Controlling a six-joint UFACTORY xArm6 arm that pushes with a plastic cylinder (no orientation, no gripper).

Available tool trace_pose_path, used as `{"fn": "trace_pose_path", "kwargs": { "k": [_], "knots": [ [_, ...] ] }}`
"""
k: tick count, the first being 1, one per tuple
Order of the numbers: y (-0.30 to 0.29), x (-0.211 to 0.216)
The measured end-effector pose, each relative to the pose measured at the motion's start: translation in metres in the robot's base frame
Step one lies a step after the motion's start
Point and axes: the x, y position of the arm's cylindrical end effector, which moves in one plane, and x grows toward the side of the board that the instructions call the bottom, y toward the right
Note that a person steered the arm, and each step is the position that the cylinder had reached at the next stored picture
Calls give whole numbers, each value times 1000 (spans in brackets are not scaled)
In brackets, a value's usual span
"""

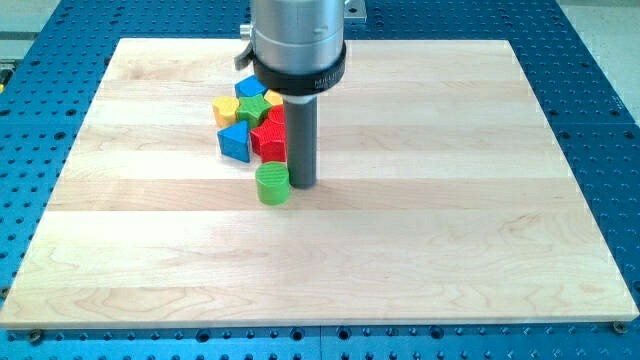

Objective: Slide the green circle bottom left to the blue triangle

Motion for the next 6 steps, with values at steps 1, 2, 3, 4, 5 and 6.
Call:
{"fn": "trace_pose_path", "kwargs": {
  "k": [1, 2, 3, 4, 5, 6],
  "knots": [
    [-1, 40],
    [-9, 24],
    [-11, 6],
    [-88, 6],
    [-101, 22],
    [-134, 7]
  ]
}}
